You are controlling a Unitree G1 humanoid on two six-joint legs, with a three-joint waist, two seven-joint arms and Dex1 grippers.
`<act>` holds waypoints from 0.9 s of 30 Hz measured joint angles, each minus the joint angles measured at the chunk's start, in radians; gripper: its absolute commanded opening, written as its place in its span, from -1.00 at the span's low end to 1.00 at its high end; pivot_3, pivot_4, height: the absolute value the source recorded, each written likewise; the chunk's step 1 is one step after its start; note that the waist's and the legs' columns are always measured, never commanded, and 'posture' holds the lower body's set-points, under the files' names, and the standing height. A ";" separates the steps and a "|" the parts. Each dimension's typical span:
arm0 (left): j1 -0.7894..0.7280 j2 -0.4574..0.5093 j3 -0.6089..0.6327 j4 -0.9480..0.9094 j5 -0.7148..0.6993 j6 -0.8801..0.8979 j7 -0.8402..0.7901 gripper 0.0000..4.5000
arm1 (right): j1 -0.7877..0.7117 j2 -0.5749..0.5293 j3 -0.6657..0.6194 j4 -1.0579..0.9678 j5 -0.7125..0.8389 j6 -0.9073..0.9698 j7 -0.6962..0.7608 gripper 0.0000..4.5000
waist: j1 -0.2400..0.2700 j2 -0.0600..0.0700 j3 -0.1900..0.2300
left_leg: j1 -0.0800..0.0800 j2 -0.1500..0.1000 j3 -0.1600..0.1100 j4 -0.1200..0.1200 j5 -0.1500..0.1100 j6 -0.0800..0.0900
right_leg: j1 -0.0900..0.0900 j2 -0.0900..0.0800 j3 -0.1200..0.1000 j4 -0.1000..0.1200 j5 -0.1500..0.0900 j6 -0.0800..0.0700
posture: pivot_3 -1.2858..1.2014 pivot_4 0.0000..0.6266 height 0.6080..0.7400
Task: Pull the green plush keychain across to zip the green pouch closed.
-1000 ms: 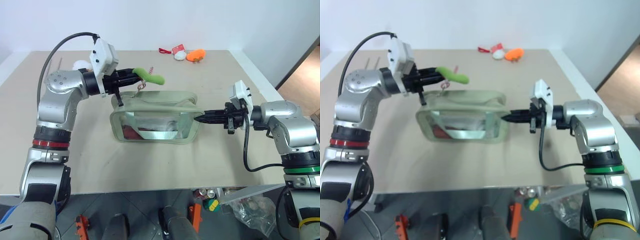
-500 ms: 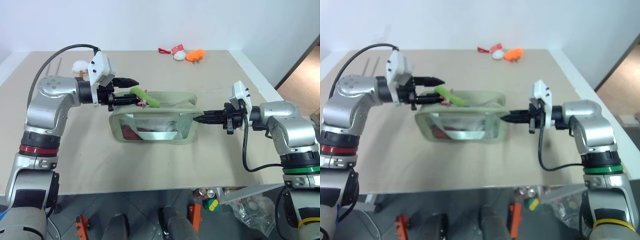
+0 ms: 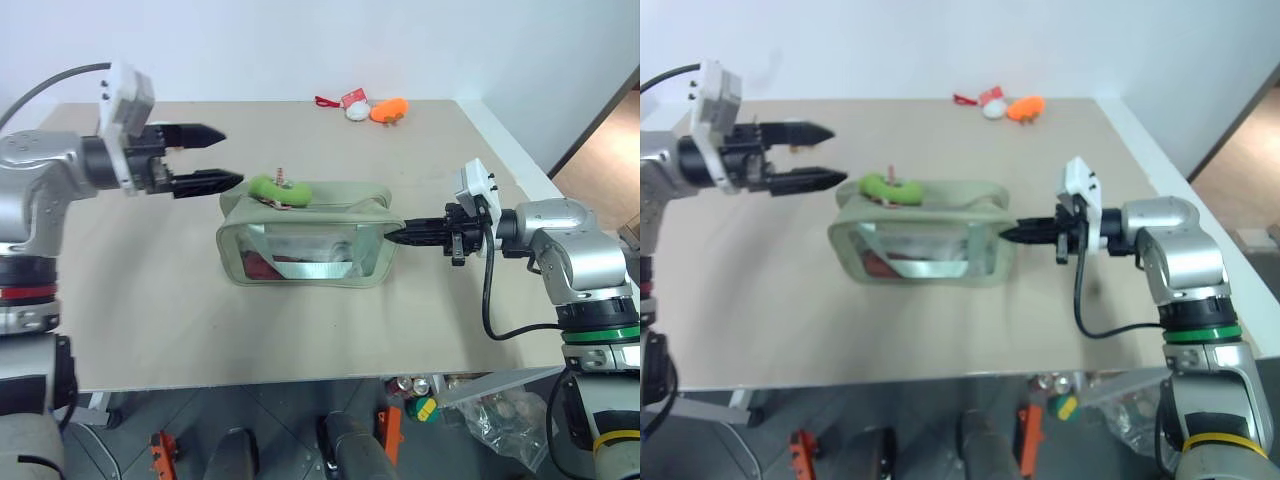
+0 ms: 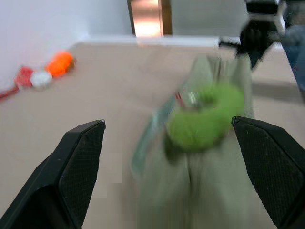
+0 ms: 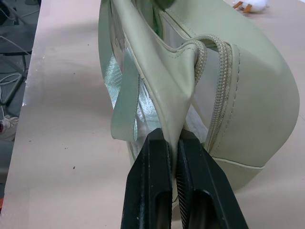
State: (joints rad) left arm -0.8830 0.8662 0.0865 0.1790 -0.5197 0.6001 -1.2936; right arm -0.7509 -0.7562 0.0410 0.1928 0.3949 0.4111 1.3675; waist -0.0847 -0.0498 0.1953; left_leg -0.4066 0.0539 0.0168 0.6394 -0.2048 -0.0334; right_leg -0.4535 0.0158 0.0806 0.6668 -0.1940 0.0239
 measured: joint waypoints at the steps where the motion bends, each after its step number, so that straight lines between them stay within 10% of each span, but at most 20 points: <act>1: 0.029 0.021 0.000 -0.004 -0.004 0.009 -0.022 0.96 | -0.001 0.001 0.000 0.001 -0.002 -0.002 0.002 -1.00 | 0.000 0.000 0.000 | 0.000 0.000 0.000 0.000 0.000 0.000 | 0.000 0.000 0.000 0.000 0.000 0.000 | 0.03 -0.52 1.00; 22: 0.346 0.088 0.039 -0.251 -0.071 0.078 -0.017 0.96 | -0.008 0.009 0.001 0.009 -0.011 -0.007 0.008 -1.00 | 0.000 0.000 0.000 | 0.000 0.001 -0.001 0.000 0.000 0.000 | 0.000 0.000 -0.001 0.000 -0.001 -0.002 | 0.03 -0.52 1.00; 27: 0.329 0.036 0.008 -0.215 -0.039 0.051 0.031 0.15 | -0.008 0.009 0.001 0.008 -0.011 -0.007 0.006 -1.00 | 0.000 0.000 0.000 | 0.000 0.000 -0.001 0.000 0.000 0.000 | 0.000 0.000 -0.001 0.000 -0.001 -0.001 | 0.03 -0.52 1.00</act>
State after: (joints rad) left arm -0.5536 0.9021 0.0948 -0.0361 -0.5587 0.6515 -1.2627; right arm -0.7586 -0.7473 0.0422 0.2008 0.3844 0.4046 1.3733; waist -0.0849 -0.0498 0.1953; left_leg -0.4066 0.0544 0.0160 0.6392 -0.2048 -0.0333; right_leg -0.4535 0.0159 0.0795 0.6669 -0.1948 0.0225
